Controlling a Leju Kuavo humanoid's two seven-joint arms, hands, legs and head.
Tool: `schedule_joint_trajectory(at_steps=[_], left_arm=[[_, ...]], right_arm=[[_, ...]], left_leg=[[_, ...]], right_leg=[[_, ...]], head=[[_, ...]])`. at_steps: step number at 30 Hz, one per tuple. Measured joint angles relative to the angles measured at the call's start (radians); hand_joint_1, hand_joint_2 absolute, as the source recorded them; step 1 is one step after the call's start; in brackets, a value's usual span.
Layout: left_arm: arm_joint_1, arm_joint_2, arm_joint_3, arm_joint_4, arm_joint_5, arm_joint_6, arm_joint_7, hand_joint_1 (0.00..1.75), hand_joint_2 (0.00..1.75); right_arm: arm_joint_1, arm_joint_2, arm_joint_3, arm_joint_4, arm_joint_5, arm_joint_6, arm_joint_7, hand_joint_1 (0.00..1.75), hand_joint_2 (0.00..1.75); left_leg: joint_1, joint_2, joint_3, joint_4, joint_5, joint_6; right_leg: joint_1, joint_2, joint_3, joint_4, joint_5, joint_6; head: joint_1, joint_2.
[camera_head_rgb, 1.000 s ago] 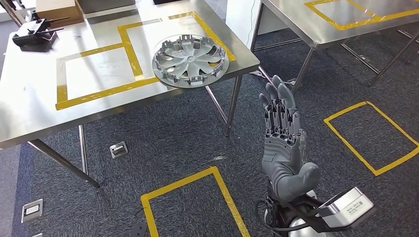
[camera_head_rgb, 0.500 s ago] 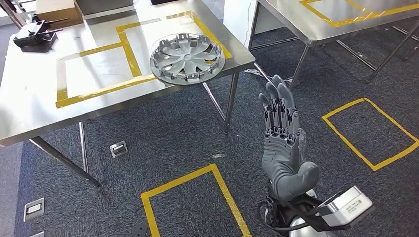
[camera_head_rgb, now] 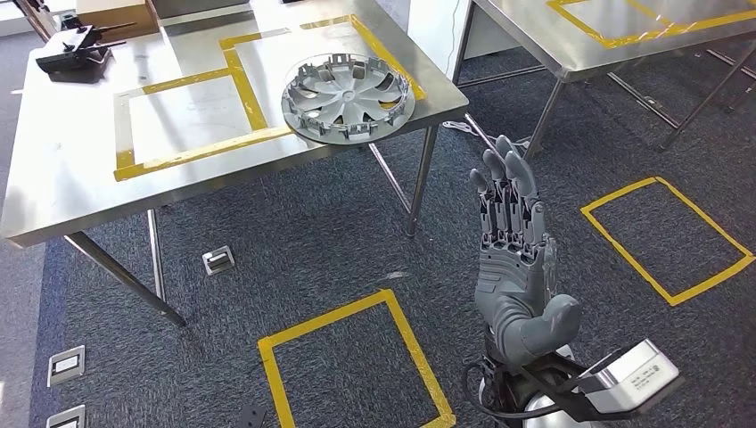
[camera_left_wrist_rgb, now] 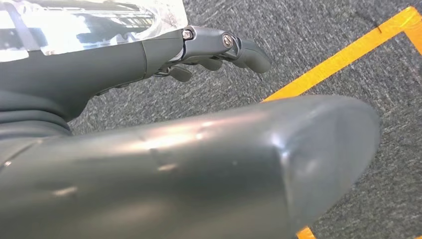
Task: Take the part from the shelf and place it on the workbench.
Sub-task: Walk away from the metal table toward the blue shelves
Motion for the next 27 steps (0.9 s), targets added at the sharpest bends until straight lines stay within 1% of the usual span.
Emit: schedule_joint_trajectory(at_steps=[2, 3, 4, 5, 6, 7, 8, 9, 10, 11, 12, 13, 14, 15, 16, 18, 19, 20, 21, 22, 23, 24, 25, 26, 27], left_arm=[[0.000, -0.001, 0.000, 0.000, 0.000, 0.000, 0.000, 0.00, 0.00], [0.001, -0.001, 0.000, -0.001, 0.000, 0.000, 0.000, 0.00, 0.00], [0.001, -0.001, 0.000, -0.001, 0.000, 0.000, 0.000, 0.00, 0.00], [0.001, -0.001, 0.000, -0.001, 0.000, 0.000, 0.000, 0.00, 0.00], [0.001, -0.001, 0.000, -0.001, 0.000, 0.000, 0.000, 0.00, 0.00], [0.001, 0.000, 0.000, -0.001, 0.000, 0.000, 0.000, 0.00, 0.00], [0.002, 0.000, 0.000, -0.001, 0.001, 0.000, 0.000, 0.00, 0.00], [0.002, 0.000, 0.000, -0.001, 0.001, 0.000, 0.000, 0.00, 0.00], [0.003, 0.000, 0.000, -0.001, 0.002, 0.000, 0.000, 0.00, 0.00], [0.003, 0.000, 0.000, -0.001, 0.002, 0.000, 0.000, 0.00, 0.00], [0.003, 0.001, 0.000, -0.001, 0.003, 0.000, 0.000, 0.00, 0.00], [0.002, 0.001, 0.000, -0.001, 0.003, 0.000, 0.000, 0.00, 0.00], [0.001, 0.001, 0.000, -0.001, 0.003, 0.000, 0.000, 0.00, 0.00], [0.001, 0.001, 0.000, -0.001, 0.003, 0.000, 0.000, 0.00, 0.00], [0.001, 0.001, 0.000, -0.001, 0.004, 0.000, 0.000, 0.00, 0.00], [0.003, 0.001, 0.000, -0.001, 0.005, 0.000, 0.000, 0.00, 0.00], [0.003, 0.001, 0.000, -0.001, 0.005, 0.000, 0.000, 0.00, 0.00], [0.002, 0.001, 0.000, -0.001, 0.005, 0.000, 0.000, 0.00, 0.00], [0.001, 0.001, 0.000, -0.001, 0.004, 0.000, 0.000, 0.00, 0.00], [0.001, 0.001, 0.000, -0.001, 0.004, 0.000, 0.000, 0.00, 0.00], [0.001, 0.001, 0.000, -0.001, 0.005, 0.000, 0.000, 0.00, 0.00], [0.001, 0.001, 0.000, -0.001, 0.005, 0.000, 0.000, 0.00, 0.00], [0.002, 0.001, 0.000, -0.001, 0.005, 0.000, 0.000, 0.00, 0.00], [0.002, 0.002, 0.000, -0.001, 0.005, 0.000, 0.000, 0.00, 0.00], [0.002, 0.001, 0.000, -0.001, 0.005, 0.000, 0.000, 0.00, 0.00]], right_arm=[[0.000, 0.000, 0.000, -0.001, 0.000, 0.000, 0.000, 0.00, 0.00], [0.000, 0.000, 0.000, -0.001, 0.000, 0.000, 0.000, 0.00, 0.00], [0.000, 0.000, 0.000, -0.001, 0.000, 0.000, 0.000, 0.00, 0.00], [-0.001, 0.000, 0.000, -0.001, 0.000, 0.000, 0.000, 0.00, 0.00], [0.000, 0.000, 0.000, -0.001, 0.000, 0.000, 0.000, 0.00, 0.00], [0.000, 0.000, 0.000, -0.001, 0.000, 0.000, 0.000, 0.00, 0.00], [0.000, 0.000, 0.000, -0.001, 0.000, 0.000, 0.000, 0.00, 0.00], [0.001, 0.000, 0.000, -0.001, 0.000, 0.000, 0.000, 0.00, 0.00], [0.001, 0.000, 0.000, -0.001, 0.000, -0.001, 0.000, 0.00, 0.00], [0.002, 0.000, 0.000, -0.001, 0.000, -0.001, 0.000, 0.00, 0.00], [0.002, 0.000, 0.000, -0.001, 0.000, -0.001, 0.000, 0.00, 0.00], [0.002, 0.000, 0.000, -0.001, 0.000, -0.002, 0.000, 0.00, 0.00], [0.002, 0.000, -0.001, -0.001, 0.000, -0.002, 0.000, 0.00, 0.00], [0.002, 0.000, -0.001, -0.002, 0.000, -0.003, 0.000, 0.00, 0.00], [0.002, 0.000, -0.002, -0.002, 0.000, -0.003, 0.000, 0.00, 0.00], [0.002, 0.000, -0.004, -0.004, 0.000, -0.005, 0.001, 0.00, 0.00], [0.003, -0.001, -0.006, -0.004, 0.000, -0.006, 0.001, 0.00, 0.00], [0.003, -0.001, -0.008, -0.004, 0.000, -0.007, 0.001, 0.00, 0.00], [0.003, -0.001, -0.009, -0.004, 0.000, -0.008, 0.001, 0.00, 0.00], [0.004, -0.002, -0.010, -0.004, 0.000, -0.008, 0.001, 0.00, 0.00], [0.006, -0.002, -0.011, -0.004, 0.000, -0.009, 0.001, 0.00, 0.00], [0.008, -0.003, -0.011, -0.004, 0.000, -0.009, 0.001, 0.00, 0.00], [0.010, -0.004, -0.012, -0.004, 0.000, -0.010, 0.001, 0.00, 0.00], [0.012, -0.004, -0.013, -0.004, 0.000, -0.010, 0.001, 0.00, 0.00], [0.012, -0.004, -0.014, -0.004, 0.000, -0.010, 0.001, 0.00, 0.00]], left_leg=[[0.001, 0.001, -0.008, 0.001, 0.007, -0.012], [0.001, 0.001, -0.011, 0.003, 0.004, -0.017], [0.001, 0.001, -0.016, 0.015, -0.010, -0.022], [0.001, 0.000, -0.027, 0.045, -0.036, -0.027], [0.003, -0.001, -0.043, 0.093, -0.072, -0.032], [0.005, -0.001, -0.063, 0.153, -0.108, -0.037], [0.007, -0.001, -0.080, 0.210, -0.135, -0.040], [0.008, -0.001, -0.087, 0.244, -0.145, -0.043], [0.009, -0.001, -0.079, 0.246, -0.137, -0.044], [0.010, -0.001, -0.053, 0.210, -0.112, -0.045], [0.012, -0.001, -0.016, 0.148, -0.081, -0.045], [0.011, -0.002, 0.018, 0.086, -0.059, -0.044], [0.011, -0.003, 0.043, 0.035, -0.047, -0.039], [0.009, -0.003, 0.053, 0.008, -0.044, -0.034], [0.007, -0.004, 0.052, 0.001, -0.046, -0.027], [0.008, -0.004, 0.044, -0.004, -0.039, -0.012], [0.009, -0.003, 0.040, -0.006, -0.033, -0.005], [0.011, -0.003, 0.037, -0.009, -0.028, 0.002], [0.011, -0.002, 0.033, -0.009, -0.024, 0.008], [0.010, -0.001, 0.028, -0.009, -0.021, 0.011], [0.009, -0.001, 0.024, -0.008, -0.018, 0.013], [0.008, 0.000, 0.019, -0.007, -0.016, 0.014], [0.006, 0.000, 0.015, -0.006, -0.014, 0.015], [0.006, 0.000, 0.012, -0.004, -0.012, 0.014], [0.005, 0.000, 0.011, -0.003, -0.011, 0.013]], right_leg=[[0.002, 0.001, -0.004, -0.011, 0.003, -0.006], [0.000, 0.000, -0.005, -0.016, 0.007, -0.009], [-0.003, -0.001, -0.006, -0.022, 0.012, -0.014], [-0.006, -0.002, -0.007, -0.027, 0.018, -0.019], [-0.007, -0.003, -0.009, -0.029, 0.022, -0.022], [-0.008, -0.004, -0.012, -0.029, 0.025, -0.024], [-0.008, -0.004, -0.015, -0.027, 0.027, -0.024], [-0.008, -0.005, -0.019, -0.025, 0.029, -0.024], [-0.008, -0.004, -0.023, -0.022, 0.030, -0.023], [-0.009, -0.004, -0.026, -0.019, 0.031, -0.021], [-0.010, -0.004, -0.029, -0.015, 0.032, -0.019], [-0.009, -0.003, -0.032, -0.011, 0.032, -0.015], [-0.008, -0.003, -0.037, -0.006, 0.034, -0.010], [-0.007, -0.002, -0.043, -0.003, 0.036, -0.004], [-0.006, -0.002, -0.048, -0.002, 0.040, 0.003], [-0.007, -0.002, -0.055, -0.003, 0.045, 0.015], [-0.008, -0.002, -0.059, 0.005, 0.035, 0.021], [-0.009, -0.001, -0.069, 0.031, 0.012, 0.025], [-0.010, 0.000, -0.086, 0.077, -0.022, 0.029], [-0.010, 0.000, -0.109, 0.142, -0.061, 0.032], [-0.011, 0.000, -0.133, 0.209, -0.094, 0.033], [-0.011, 0.000, -0.148, 0.258, -0.112, 0.034], [-0.011, 0.000, -0.148, 0.273, -0.111, 0.033], [-0.010, 0.000, -0.128, 0.247, -0.090, 0.031], [-0.010, 0.000, -0.093, 0.188, -0.058, 0.027]], head=[[0.001, 0.000], [0.000, 0.000], [0.000, 0.000], [-0.002, 0.000], [-0.003, 0.000], [-0.005, 0.000], [-0.006, 0.000], [-0.006, 0.000], [-0.006, 0.000], [-0.007, 0.000], [-0.007, 0.000], [-0.008, 0.000], [-0.009, 0.000], [-0.009, 0.000], [-0.009, 0.000], [-0.009, 0.000], [-0.008, 0.000], [-0.005, 0.000], [-0.003, 0.000], [-0.001, 0.000], [0.000, 0.000], [0.000, 0.000], [0.000, 0.000], [0.000, 0.000], [0.000, 0.000]])
